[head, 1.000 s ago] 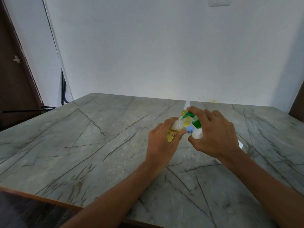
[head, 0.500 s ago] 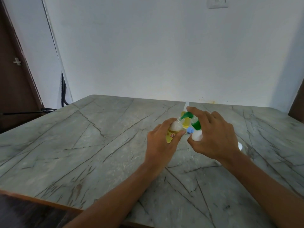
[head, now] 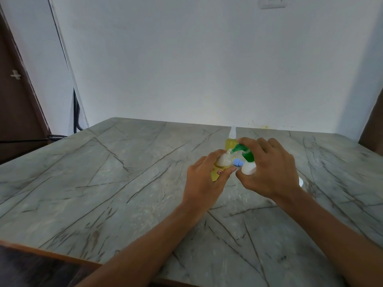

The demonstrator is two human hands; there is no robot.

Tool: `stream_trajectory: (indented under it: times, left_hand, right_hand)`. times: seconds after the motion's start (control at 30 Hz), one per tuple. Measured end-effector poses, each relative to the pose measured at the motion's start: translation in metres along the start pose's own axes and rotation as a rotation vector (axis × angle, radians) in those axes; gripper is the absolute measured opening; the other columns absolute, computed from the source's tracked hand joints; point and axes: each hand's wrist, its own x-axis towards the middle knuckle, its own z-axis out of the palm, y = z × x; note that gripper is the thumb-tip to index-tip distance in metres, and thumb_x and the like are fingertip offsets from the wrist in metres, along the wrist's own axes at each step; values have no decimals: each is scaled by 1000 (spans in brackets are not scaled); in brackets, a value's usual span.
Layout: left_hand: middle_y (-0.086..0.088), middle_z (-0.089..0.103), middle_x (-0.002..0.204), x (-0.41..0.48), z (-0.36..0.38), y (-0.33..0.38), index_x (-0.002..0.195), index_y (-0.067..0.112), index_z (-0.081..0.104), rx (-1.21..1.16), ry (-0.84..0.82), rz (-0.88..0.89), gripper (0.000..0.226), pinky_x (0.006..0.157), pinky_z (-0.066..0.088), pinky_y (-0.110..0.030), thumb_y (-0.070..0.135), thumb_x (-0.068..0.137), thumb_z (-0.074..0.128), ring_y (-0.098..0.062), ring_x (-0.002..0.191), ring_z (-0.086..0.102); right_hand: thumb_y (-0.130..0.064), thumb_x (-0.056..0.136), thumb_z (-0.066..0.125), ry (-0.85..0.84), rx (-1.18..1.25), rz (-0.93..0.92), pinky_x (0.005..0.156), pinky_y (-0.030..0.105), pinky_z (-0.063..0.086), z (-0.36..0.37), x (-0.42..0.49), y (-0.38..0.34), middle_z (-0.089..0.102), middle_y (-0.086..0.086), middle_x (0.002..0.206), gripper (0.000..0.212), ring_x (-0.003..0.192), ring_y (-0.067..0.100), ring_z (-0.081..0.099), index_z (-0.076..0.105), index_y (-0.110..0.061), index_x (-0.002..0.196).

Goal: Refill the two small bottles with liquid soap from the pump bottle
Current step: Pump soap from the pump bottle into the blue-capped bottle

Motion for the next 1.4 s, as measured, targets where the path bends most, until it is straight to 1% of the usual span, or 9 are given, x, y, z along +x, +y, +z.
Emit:
stream_trajectory:
  times: [0.13, 0.33, 0.5, 0.63, 0.8, 0.97, 1.1, 1.23, 1.4]
  left_hand:
    - [9, 68, 101, 2, -2, 0, 118, 24, 59, -25, 34, -24, 43, 71, 51, -14, 44, 82, 68, -3, 83, 62]
    - [11, 68, 99, 4, -2, -2, 116, 25, 59, -35, 58, -29, 40, 71, 50, -12, 42, 82, 69, -1, 81, 62]
    - [13, 67, 98, 4, -3, -2, 116, 25, 59, -35, 54, -34, 40, 70, 48, -8, 44, 82, 67, 0, 80, 61]
    - [15, 66, 99, 4, -2, -4, 117, 26, 58, -25, 50, -42, 41, 70, 49, -10, 45, 82, 67, 1, 81, 61]
    - [11, 68, 100, 4, -2, -5, 117, 25, 59, -34, 47, -42, 41, 71, 51, -14, 44, 82, 68, -2, 82, 62]
    - [9, 69, 101, 1, -1, -1, 117, 22, 60, -49, 20, -27, 42, 72, 51, -13, 41, 81, 69, -2, 84, 62]
    - [9, 68, 103, 0, 0, -1, 118, 22, 60, -46, 6, -26, 44, 73, 51, -13, 43, 81, 69, -2, 85, 62]
    - [10, 68, 101, 2, 0, -2, 118, 23, 60, -44, 9, -42, 43, 73, 50, -12, 43, 81, 69, -1, 84, 62]
    - [13, 67, 99, 4, -2, -4, 117, 25, 59, -46, 31, -62, 40, 71, 48, -8, 42, 82, 68, 1, 81, 62]
  right_hand:
    - [-47, 60, 67, -17, 5, -5, 51, 26, 43, 0, 1, -1, 63, 1, 87, 74, 71, 19, 50, 44, -26, 127]
    - [-47, 62, 73, -44, 5, -9, 54, 22, 36, -2, -1, -1, 63, 0, 92, 93, 72, 14, 46, 32, -31, 144]
    - [-46, 63, 70, -53, 7, -14, 53, 24, 44, -2, 0, -2, 61, -1, 86, 83, 68, 14, 46, 38, -31, 137]
    - [-47, 61, 69, -36, 14, -24, 56, 24, 41, -1, 2, -3, 65, 1, 87, 79, 67, 16, 50, 43, -27, 133]
    - [-47, 61, 71, -86, -8, 1, 53, 27, 44, 0, 3, -2, 64, 1, 89, 78, 69, 17, 50, 43, -28, 131]
    - [-41, 58, 78, -57, -11, 16, 53, 24, 38, 0, 1, -1, 64, 0, 87, 72, 68, 13, 43, 50, -25, 123]
    - [-44, 59, 70, -18, 3, 21, 53, 24, 36, -1, 1, -1, 63, 0, 85, 65, 69, 13, 41, 50, -25, 118]
    - [-44, 62, 67, -42, 6, 23, 52, 24, 38, -1, 2, -4, 63, -2, 86, 65, 70, 13, 43, 50, -26, 122]
    - [-42, 63, 79, -61, -29, 20, 54, 22, 33, -1, 1, -5, 63, -2, 86, 82, 72, 11, 39, 46, -28, 137]
